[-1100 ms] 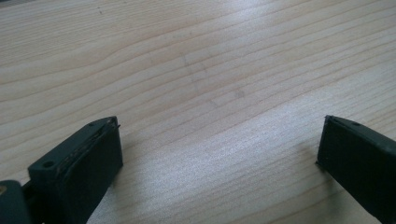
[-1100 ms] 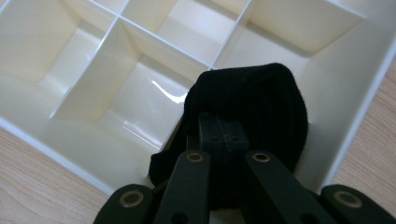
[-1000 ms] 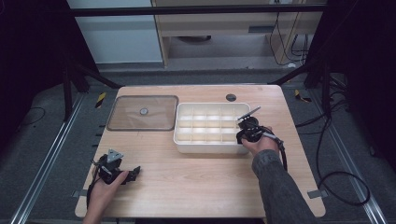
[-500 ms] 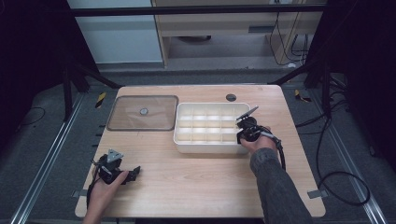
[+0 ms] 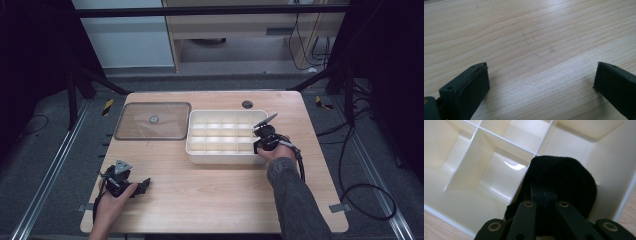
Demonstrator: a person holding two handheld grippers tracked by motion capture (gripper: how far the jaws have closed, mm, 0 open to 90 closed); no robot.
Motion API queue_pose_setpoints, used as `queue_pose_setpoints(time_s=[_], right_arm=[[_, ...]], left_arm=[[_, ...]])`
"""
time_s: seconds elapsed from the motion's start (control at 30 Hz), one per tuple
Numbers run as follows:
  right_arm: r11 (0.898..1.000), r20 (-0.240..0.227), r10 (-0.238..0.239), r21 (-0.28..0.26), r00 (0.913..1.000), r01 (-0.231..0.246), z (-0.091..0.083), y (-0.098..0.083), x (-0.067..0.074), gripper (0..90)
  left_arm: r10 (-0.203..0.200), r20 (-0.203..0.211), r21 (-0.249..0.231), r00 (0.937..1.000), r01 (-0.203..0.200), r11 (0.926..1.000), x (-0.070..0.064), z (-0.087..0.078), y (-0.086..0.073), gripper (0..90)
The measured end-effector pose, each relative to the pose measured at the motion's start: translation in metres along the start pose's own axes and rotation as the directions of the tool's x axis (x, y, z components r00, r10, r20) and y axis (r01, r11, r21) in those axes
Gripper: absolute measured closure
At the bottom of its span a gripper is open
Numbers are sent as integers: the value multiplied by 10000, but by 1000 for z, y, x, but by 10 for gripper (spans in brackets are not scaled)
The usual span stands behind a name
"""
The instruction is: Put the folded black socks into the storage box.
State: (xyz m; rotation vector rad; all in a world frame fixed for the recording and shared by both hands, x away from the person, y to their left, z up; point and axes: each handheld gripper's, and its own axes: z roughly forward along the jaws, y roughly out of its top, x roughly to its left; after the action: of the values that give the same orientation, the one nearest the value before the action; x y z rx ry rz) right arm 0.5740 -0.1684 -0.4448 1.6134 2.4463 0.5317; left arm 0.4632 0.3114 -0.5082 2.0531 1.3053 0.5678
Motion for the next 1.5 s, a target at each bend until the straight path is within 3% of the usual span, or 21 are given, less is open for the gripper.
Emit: queue_pose_setpoints(time_s=[0.43,0.5,0.53,0.7,0.87,1.17,1.33,1.37,1.4,1.5], right_arm=[[10000,-12,-17,45,10000,17,0,2,0,900],[9997,-52,-218,70,9997,218,-2,2,0,900],[9998,-228,-166,-96,9996,164,-5,1,-3,900],[9973,-241,-293,-681,9993,276,-16,-4,-5,900],[9881,-5,-388,-1489,9992,383,-39,-8,-9,900],[9710,-234,-194,-2388,9995,133,-62,-18,-19,900],[9491,-517,23,-3144,9987,-184,-74,-27,-24,900],[9491,-517,23,-3144,9987,-184,-74,-27,-24,900],[9410,-600,70,-3372,9982,-269,-79,-29,-26,900],[9358,-696,93,-3510,9975,-332,-82,-32,-26,900]], left_arm=[[-49,5,-47,10000,49,10000,0,0,0,0],[-57,4,-55,10000,57,10000,0,0,0,0],[-74,9,-68,10000,74,9999,0,1,0,0],[-26,7,-28,10000,26,10000,0,0,0,0],[-29,2,-30,10000,29,10000,0,0,0,0],[-58,-5,-51,10000,58,10000,0,0,0,0],[-58,-8,-49,10000,58,10000,-1,0,0,0],[-58,-8,-49,10000,58,10000,-1,0,0,0],[-58,-6,-47,10000,58,10000,-1,0,0,0],[-58,-6,-48,10000,58,10000,-1,0,0,0]])
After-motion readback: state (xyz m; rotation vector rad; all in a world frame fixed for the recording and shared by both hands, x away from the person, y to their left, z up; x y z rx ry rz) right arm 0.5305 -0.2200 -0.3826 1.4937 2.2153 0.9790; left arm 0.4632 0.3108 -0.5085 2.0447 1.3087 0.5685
